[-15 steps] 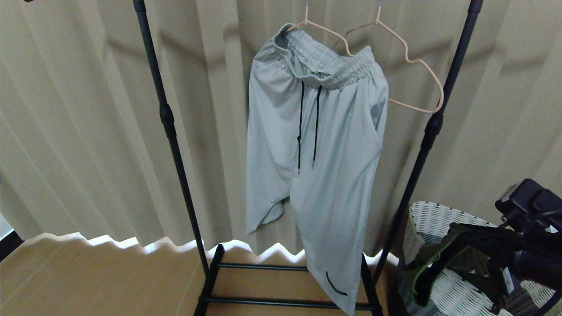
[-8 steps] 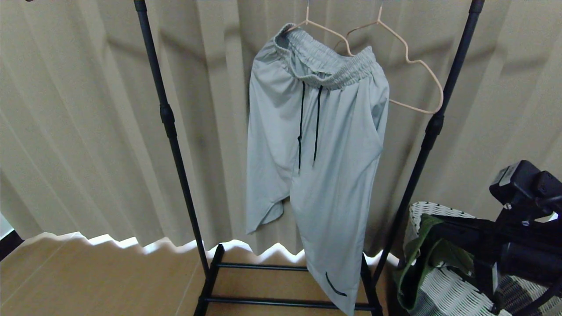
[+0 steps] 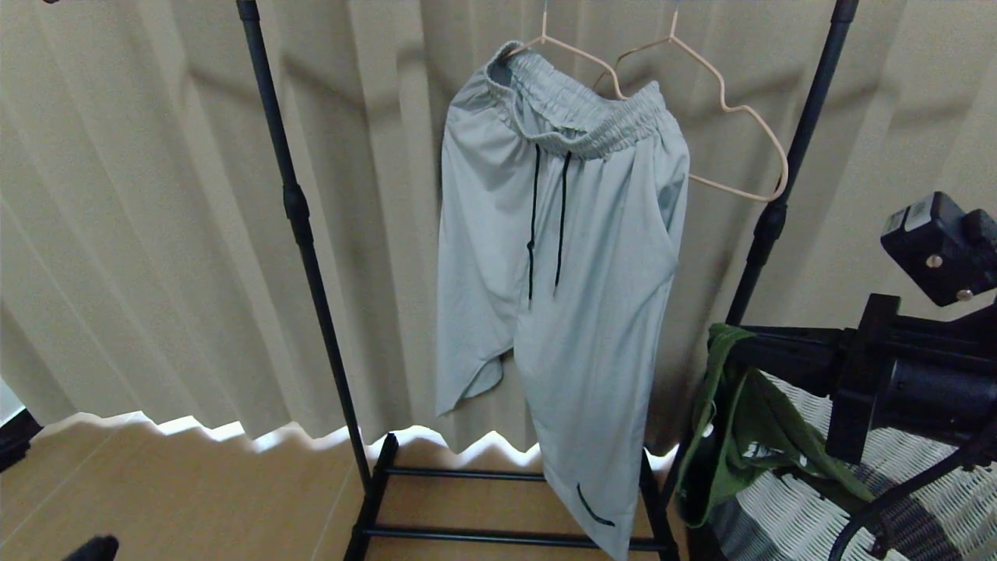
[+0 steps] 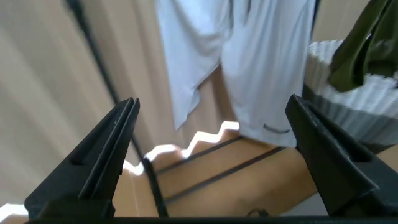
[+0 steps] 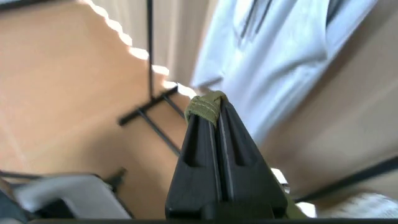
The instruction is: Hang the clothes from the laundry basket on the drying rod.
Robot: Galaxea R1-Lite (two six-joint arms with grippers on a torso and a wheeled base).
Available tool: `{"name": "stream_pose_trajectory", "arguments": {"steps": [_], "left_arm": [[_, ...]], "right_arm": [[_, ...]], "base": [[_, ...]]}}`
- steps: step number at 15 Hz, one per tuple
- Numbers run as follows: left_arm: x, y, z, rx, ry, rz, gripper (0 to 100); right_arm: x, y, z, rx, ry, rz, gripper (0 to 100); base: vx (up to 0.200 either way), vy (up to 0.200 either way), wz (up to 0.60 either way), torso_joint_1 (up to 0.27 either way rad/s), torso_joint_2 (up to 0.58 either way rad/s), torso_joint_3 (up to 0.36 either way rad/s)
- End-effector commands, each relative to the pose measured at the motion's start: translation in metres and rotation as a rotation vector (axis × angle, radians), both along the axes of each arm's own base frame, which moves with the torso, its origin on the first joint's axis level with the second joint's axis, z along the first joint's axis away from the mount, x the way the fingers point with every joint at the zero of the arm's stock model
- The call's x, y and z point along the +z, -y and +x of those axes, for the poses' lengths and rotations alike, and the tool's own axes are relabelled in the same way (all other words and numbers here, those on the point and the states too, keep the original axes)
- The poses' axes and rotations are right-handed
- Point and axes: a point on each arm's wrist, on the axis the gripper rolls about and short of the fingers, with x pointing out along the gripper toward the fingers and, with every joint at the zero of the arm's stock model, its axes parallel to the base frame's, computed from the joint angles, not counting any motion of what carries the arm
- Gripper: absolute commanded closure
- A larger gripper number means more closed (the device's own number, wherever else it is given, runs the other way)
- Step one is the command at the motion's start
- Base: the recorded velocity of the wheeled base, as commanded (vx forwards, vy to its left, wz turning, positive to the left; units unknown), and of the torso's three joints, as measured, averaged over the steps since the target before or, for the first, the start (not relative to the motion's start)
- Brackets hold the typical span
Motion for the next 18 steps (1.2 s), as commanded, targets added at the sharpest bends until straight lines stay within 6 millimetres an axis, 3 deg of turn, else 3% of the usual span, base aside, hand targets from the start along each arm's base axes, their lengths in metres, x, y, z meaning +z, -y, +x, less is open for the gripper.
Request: {"name": "stream_pose_trajectory", "arguments": {"steps": [1, 4, 5, 6, 7, 8, 9, 11, 13, 18], "left_arm": [[0.029, 0.018, 0.072, -0.111, -0.081, 0.014, 0], [0.021, 0.059, 0.115, -0.201, -0.148, 0.033, 0], [0.011, 0.088, 0.130, -0.233, -0.180, 0.024, 0], [0.009, 0.094, 0.132, -0.239, -0.185, 0.020, 0], [-0.006, 0.125, 0.138, -0.286, -0.224, 0.016, 0], [-0.016, 0.144, 0.136, -0.330, -0.267, 0.026, 0], [-0.017, 0.146, 0.136, -0.334, -0.271, 0.027, 0], [-0.038, 0.202, 0.122, -0.412, -0.382, -0.020, 0], [-0.059, 0.233, 0.120, -0.400, -0.435, -0.045, 0], [-0.108, 0.286, 0.137, -0.405, -0.405, -0.083, 0]], "right_arm": [[0.005, -0.006, 0.002, 0.018, -0.003, 0.021, 100], [0.009, -0.006, 0.001, 0.012, -0.001, 0.056, 100], [0.011, -0.007, 0.002, 0.005, 0.007, 0.095, 100], [0.012, -0.007, 0.002, 0.004, 0.007, 0.104, 100], [0.015, -0.007, 0.002, -0.001, 0.009, 0.133, 100], [0.015, -0.006, 0.001, -0.001, 0.010, 0.135, 100], [0.015, -0.006, 0.001, -0.001, 0.010, 0.135, 100], [0.015, -0.006, 0.000, -0.005, 0.000, 0.146, 100], [0.016, -0.005, 0.000, -0.004, 0.005, 0.149, 100], [0.019, -0.001, -0.008, -0.002, 0.020, 0.161, 100]], "base": [[0.000, 0.000, 0.00, 0.000, 0.00, 0.000], [0.000, 0.000, 0.00, 0.000, 0.00, 0.000], [0.000, 0.000, 0.00, 0.000, 0.00, 0.000], [0.000, 0.000, 0.00, 0.000, 0.00, 0.000], [0.000, 0.000, 0.00, 0.000, 0.00, 0.000], [0.000, 0.000, 0.00, 0.000, 0.00, 0.000], [0.000, 0.000, 0.00, 0.000, 0.00, 0.000], [0.000, 0.000, 0.00, 0.000, 0.00, 0.000], [0.000, 0.000, 0.00, 0.000, 0.00, 0.000], [0.000, 0.000, 0.00, 0.000, 0.00, 0.000]]}}
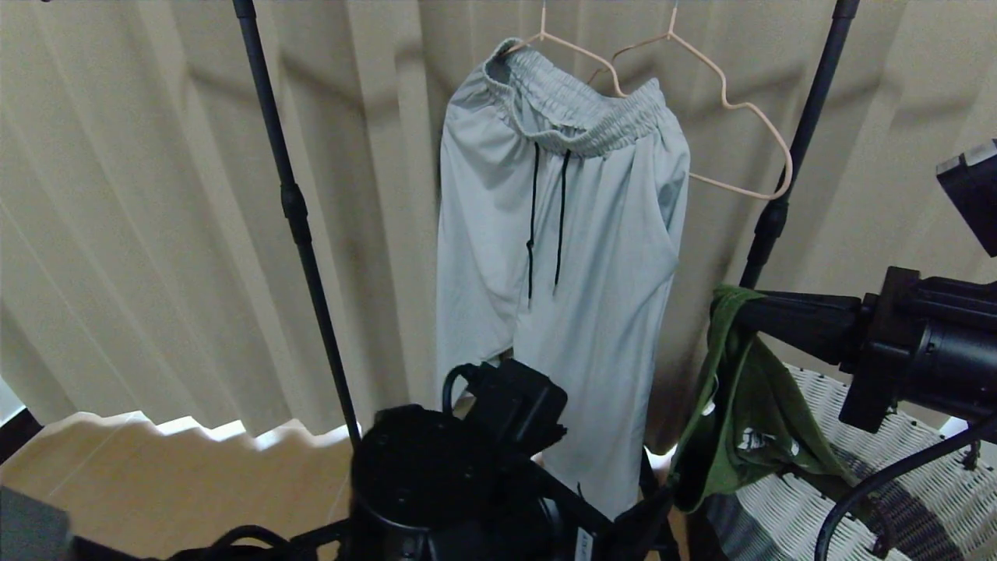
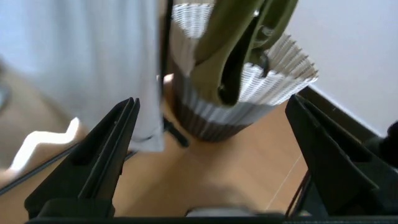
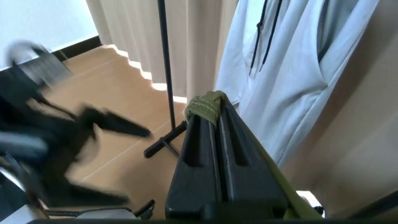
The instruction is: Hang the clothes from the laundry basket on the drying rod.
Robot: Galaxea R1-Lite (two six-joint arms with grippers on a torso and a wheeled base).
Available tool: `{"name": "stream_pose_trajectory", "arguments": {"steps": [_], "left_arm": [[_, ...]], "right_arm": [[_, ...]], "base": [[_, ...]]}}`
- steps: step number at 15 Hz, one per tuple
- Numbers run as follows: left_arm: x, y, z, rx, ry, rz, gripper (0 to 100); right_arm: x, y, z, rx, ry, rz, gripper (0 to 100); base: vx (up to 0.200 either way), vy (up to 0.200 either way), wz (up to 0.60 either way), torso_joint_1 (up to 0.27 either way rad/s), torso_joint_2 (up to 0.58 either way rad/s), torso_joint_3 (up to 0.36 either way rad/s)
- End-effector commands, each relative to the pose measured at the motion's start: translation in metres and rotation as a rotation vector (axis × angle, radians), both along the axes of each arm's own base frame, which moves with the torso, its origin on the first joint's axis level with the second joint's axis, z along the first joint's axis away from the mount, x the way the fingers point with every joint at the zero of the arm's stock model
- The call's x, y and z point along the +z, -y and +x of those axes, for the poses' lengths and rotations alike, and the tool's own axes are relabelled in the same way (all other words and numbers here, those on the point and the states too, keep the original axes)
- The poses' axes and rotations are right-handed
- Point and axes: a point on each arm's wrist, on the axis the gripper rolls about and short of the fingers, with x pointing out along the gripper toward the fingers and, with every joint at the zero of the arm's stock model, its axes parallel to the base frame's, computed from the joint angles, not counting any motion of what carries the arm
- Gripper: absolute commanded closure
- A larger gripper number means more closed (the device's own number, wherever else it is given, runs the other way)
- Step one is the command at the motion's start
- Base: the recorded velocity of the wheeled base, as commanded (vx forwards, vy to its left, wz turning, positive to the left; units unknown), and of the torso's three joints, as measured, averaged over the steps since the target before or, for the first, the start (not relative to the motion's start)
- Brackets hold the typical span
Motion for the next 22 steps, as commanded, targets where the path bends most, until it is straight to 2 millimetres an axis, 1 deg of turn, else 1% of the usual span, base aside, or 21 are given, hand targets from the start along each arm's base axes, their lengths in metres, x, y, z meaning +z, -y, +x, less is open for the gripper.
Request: {"name": "stream_pose_trajectory", "arguments": {"steps": [1, 2, 3, 4, 6, 8, 9, 10, 11, 12, 17, 22], "left_arm": [[-0.045, 0.035, 0.018, 0.008, -0.030, 0.053, 0], [-0.046, 0.039, 0.028, 0.028, -0.023, 0.041, 0], [-0.046, 0.039, 0.028, 0.028, -0.023, 0.041, 0], [-0.048, 0.047, 0.036, 0.032, -0.016, 0.030, 0], [-0.049, 0.049, 0.036, 0.027, -0.007, 0.035, 0], [-0.046, 0.055, 0.042, 0.029, 0.007, 0.019, 0], [-0.046, 0.060, 0.047, 0.033, 0.015, 0.005, 0], [-0.046, 0.060, 0.047, 0.033, 0.015, 0.005, 0], [-0.055, 0.062, 0.067, 0.066, 0.031, 0.021, 0], [-0.057, 0.062, 0.073, 0.076, 0.042, 0.026, 0], [-0.059, 0.061, 0.072, 0.075, 0.043, 0.039, 0], [-0.061, 0.060, 0.072, 0.072, 0.047, 0.054, 0]], "right_arm": [[0.002, 0.003, -0.006, 0.002, 0.013, 0.009, 100], [0.001, 0.004, -0.006, 0.002, 0.011, 0.008, 100], [0.001, 0.004, -0.006, 0.002, 0.011, 0.008, 100], [0.000, 0.005, -0.007, 0.002, 0.010, 0.007, 100], [0.001, 0.004, -0.008, 0.003, 0.012, 0.009, 100], [0.002, 0.004, -0.008, 0.023, 0.014, 0.013, 100], [0.003, 0.003, -0.008, 0.059, 0.014, 0.020, 100], [0.003, 0.003, -0.008, 0.059, 0.014, 0.020, 100], [0.004, 0.003, -0.008, 0.076, 0.022, 0.028, 100], [0.005, 0.003, -0.008, 0.074, 0.031, 0.033, 100], [0.008, 0.001, -0.008, 0.131, 0.030, 0.061, 100], [0.010, 0.001, -0.008, 0.130, 0.018, 0.083, 100]], "base": [[0.000, 0.000, 0.00, 0.000, 0.00, 0.000], [0.000, 0.000, 0.00, 0.000, 0.00, 0.000], [0.000, 0.000, 0.00, 0.000, 0.00, 0.000], [0.000, 0.000, 0.00, 0.000, 0.00, 0.000], [0.000, 0.000, 0.00, 0.000, 0.00, 0.000], [0.000, 0.000, 0.00, 0.000, 0.00, 0.000], [0.000, 0.000, 0.00, 0.000, 0.00, 0.000], [0.000, 0.000, 0.00, 0.000, 0.00, 0.000], [0.000, 0.000, 0.00, 0.000, 0.00, 0.000], [0.000, 0.000, 0.00, 0.000, 0.00, 0.000], [0.000, 0.000, 0.00, 0.000, 0.00, 0.000], [0.000, 0.000, 0.00, 0.000, 0.00, 0.000]]}}
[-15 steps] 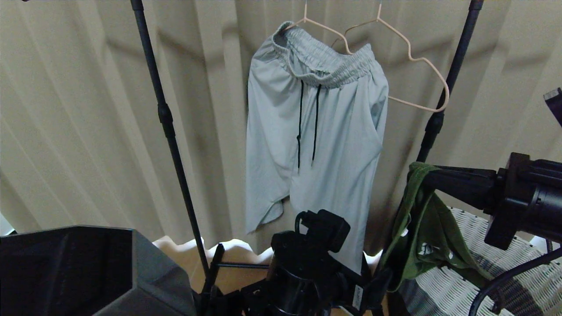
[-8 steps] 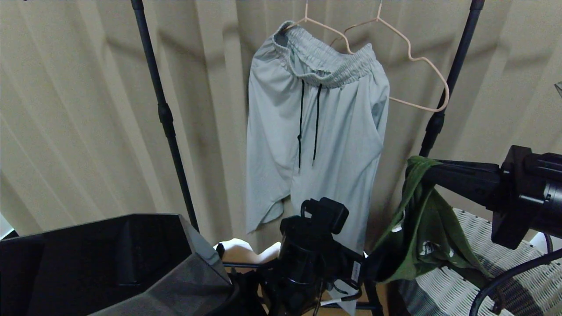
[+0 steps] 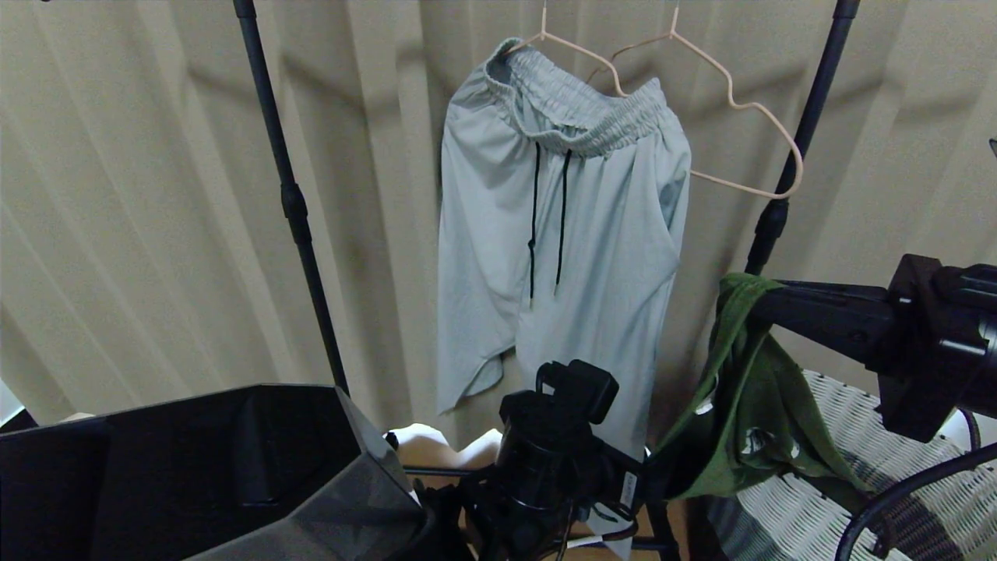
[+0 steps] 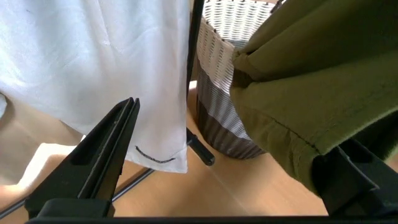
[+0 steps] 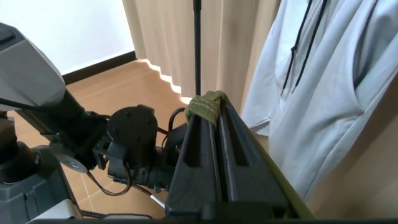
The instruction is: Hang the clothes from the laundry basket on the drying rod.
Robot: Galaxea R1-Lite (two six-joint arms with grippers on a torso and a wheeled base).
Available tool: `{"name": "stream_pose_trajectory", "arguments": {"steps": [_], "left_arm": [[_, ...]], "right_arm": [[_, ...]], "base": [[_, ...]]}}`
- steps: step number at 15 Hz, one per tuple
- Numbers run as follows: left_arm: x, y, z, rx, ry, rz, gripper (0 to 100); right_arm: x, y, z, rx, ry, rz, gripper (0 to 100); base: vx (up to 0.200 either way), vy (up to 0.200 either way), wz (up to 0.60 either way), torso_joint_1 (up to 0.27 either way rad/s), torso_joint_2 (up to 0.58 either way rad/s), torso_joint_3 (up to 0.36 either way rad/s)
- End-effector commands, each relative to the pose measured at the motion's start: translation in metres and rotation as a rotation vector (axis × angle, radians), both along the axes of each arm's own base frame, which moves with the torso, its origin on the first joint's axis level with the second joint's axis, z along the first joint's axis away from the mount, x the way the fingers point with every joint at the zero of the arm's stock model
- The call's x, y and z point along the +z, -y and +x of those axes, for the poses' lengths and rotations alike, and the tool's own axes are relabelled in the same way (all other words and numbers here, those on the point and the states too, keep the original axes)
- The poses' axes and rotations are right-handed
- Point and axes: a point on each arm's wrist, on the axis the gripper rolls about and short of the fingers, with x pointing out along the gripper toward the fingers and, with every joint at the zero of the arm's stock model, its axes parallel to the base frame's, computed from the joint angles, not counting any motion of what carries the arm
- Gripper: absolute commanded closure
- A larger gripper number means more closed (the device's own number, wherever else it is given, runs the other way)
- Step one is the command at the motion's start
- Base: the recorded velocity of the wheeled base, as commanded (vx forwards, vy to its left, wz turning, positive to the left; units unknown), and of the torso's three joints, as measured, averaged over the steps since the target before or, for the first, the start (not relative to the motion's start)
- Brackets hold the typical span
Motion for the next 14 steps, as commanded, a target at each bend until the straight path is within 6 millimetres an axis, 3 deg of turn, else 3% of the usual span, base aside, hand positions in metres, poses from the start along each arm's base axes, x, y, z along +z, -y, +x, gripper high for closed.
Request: {"name": "stream_pose_trajectory", "arguments": {"steps": [1, 6, 9, 11, 14], "left_arm": [[0.000, -0.002, -0.001, -0.003, 0.005, 0.012, 100], [0.003, -0.013, 0.003, 0.039, 0.102, -0.007, 100], [0.003, -0.062, 0.003, 0.097, 0.226, 0.062, 100], [0.024, -0.102, 0.003, 0.174, 0.233, 0.066, 100], [0.064, -0.135, 0.002, 0.251, 0.281, 0.039, 100]], "right_arm": [[0.000, 0.000, 0.000, 0.001, 0.000, 0.000, 100], [-0.001, -0.001, 0.001, -0.002, -0.004, -0.003, 100], [-0.004, -0.002, 0.004, -0.004, -0.015, -0.010, 100], [-0.010, -0.006, 0.011, -0.008, -0.039, -0.033, 100], [-0.015, -0.015, 0.024, -0.008, -0.015, -0.018, 100]], "base": [[0.000, 0.000, 0.00, 0.000, 0.00, 0.000], [0.000, 0.000, 0.00, 0.000, 0.00, 0.000], [0.000, 0.000, 0.00, 0.000, 0.00, 0.000], [0.000, 0.000, 0.00, 0.000, 0.00, 0.000], [0.000, 0.000, 0.00, 0.000, 0.00, 0.000]]}}
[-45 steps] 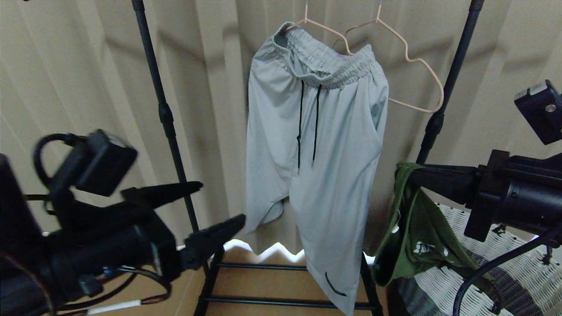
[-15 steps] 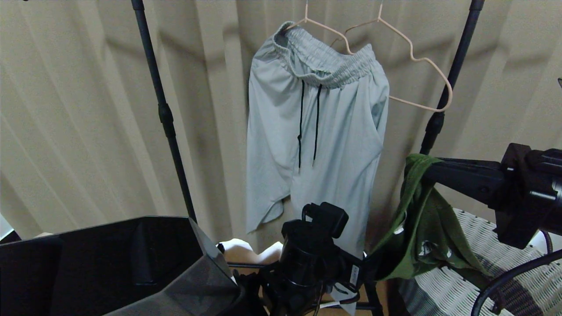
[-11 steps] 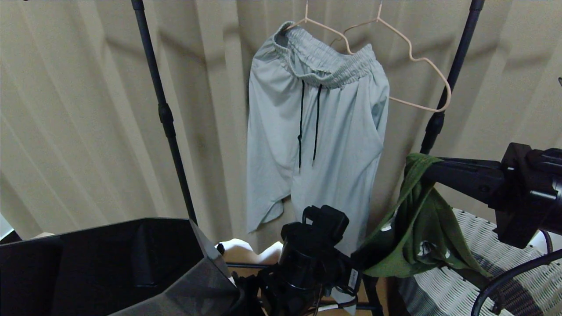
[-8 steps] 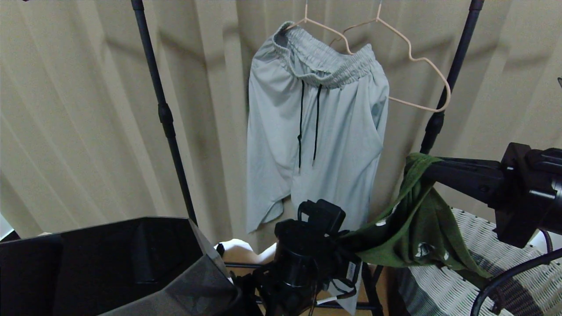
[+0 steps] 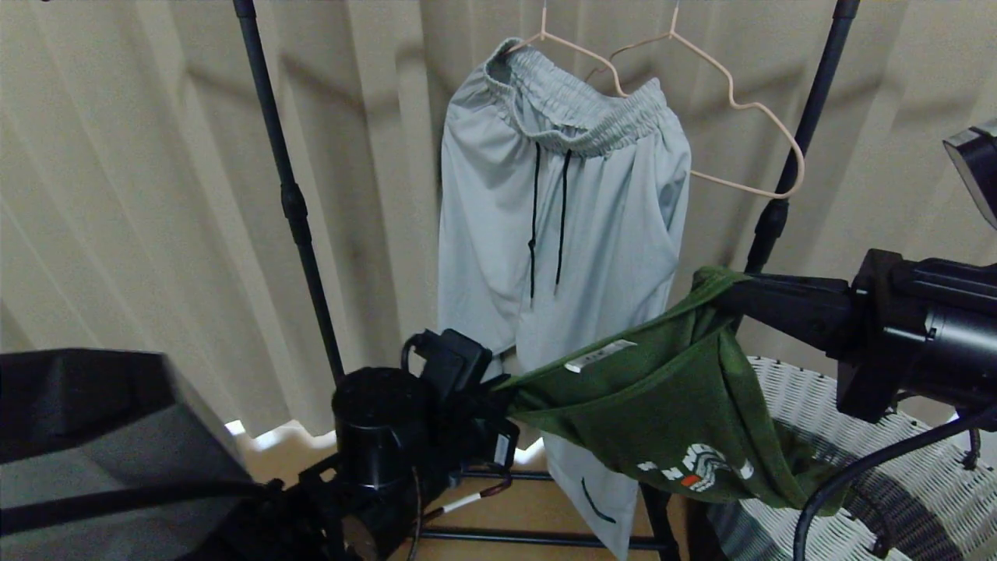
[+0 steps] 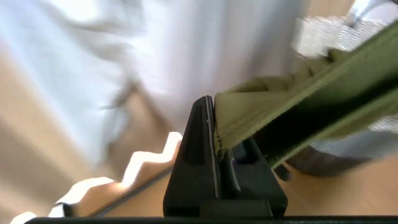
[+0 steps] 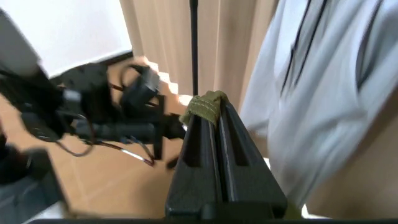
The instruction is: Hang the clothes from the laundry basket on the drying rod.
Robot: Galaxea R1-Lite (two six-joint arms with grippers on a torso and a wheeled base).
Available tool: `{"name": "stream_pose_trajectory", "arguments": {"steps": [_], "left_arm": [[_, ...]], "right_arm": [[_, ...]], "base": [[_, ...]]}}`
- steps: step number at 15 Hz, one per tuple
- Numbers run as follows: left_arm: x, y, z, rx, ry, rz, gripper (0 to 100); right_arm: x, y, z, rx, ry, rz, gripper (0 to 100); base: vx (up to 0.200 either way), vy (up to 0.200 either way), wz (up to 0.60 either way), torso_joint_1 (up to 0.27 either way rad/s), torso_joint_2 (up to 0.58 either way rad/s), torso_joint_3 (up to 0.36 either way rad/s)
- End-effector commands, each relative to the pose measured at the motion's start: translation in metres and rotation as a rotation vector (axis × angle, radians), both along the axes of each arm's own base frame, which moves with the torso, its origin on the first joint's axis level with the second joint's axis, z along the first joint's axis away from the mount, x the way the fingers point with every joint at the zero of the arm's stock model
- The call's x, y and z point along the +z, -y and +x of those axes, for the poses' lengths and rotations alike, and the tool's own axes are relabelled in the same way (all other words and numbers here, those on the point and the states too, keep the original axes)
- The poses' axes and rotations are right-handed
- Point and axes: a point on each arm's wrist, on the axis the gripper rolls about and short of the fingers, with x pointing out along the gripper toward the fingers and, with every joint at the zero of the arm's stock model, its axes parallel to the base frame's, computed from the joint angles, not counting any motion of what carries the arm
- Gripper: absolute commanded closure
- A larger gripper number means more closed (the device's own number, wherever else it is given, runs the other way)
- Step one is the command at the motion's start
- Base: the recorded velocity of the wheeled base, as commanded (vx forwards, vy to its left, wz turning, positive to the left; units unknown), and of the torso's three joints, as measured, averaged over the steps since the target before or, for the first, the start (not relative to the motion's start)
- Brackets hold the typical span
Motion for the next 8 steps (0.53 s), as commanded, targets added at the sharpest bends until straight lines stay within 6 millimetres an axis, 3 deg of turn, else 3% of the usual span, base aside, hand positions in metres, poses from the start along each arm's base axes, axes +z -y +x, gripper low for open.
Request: {"name": "stream_pose_trajectory", "arguments": {"steps": [1, 4, 8], "left_arm": [[0.067, -0.047, -0.010, 0.090, 0.076, -0.052, 100], [0.120, -0.075, -0.027, 0.108, 0.087, -0.061, 100], [0.187, -0.093, -0.050, 0.112, 0.130, -0.096, 100]], "right_arm": [[-0.012, -0.012, 0.018, 0.000, -0.013, -0.008, 100], [-0.013, -0.019, 0.029, -0.001, 0.023, 0.015, 100], [-0.005, -0.015, 0.030, -0.017, 0.057, 0.038, 100]], "base": [[0.000, 0.000, 0.00, 0.000, 0.00, 0.000], [0.000, 0.000, 0.00, 0.000, 0.00, 0.000], [0.000, 0.000, 0.00, 0.000, 0.00, 0.000]]}}
